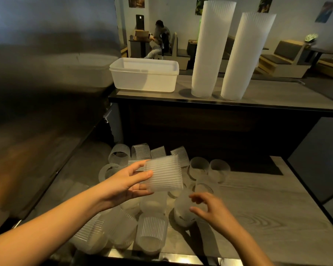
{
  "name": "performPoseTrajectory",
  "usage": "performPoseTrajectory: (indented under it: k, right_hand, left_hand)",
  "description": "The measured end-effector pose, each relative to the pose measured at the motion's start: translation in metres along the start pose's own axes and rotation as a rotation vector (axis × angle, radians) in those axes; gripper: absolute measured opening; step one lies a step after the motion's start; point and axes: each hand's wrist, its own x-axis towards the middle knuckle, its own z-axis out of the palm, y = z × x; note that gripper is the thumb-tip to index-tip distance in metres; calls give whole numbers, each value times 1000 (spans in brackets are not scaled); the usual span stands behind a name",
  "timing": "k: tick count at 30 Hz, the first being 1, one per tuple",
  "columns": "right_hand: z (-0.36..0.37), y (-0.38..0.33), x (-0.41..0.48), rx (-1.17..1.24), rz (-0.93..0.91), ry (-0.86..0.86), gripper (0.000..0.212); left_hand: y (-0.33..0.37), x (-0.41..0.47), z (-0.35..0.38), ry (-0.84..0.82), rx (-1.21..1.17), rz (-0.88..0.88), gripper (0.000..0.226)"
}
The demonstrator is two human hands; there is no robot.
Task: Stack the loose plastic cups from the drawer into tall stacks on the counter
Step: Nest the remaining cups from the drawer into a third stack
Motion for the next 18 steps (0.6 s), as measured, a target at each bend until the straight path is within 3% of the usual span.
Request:
performPoseTrajectory:
  k: [5,8,13,18]
  right_hand:
    - [6,-2,1,25,26,-29,16]
    - [-3,-10,-1,297,46,73,19]
    - [-36,-33,-4,788,25,403,19]
    - [-48,-56,-9,950,-38,387,23]
  left_hand:
    - [0,-1,0,-3,-5,-1,53]
    - [0,-1,0,-7,-6,3,54]
    - [-1,1,-2,19,-15,13,56]
    - [-3,3,-1,46,-19,14,53]
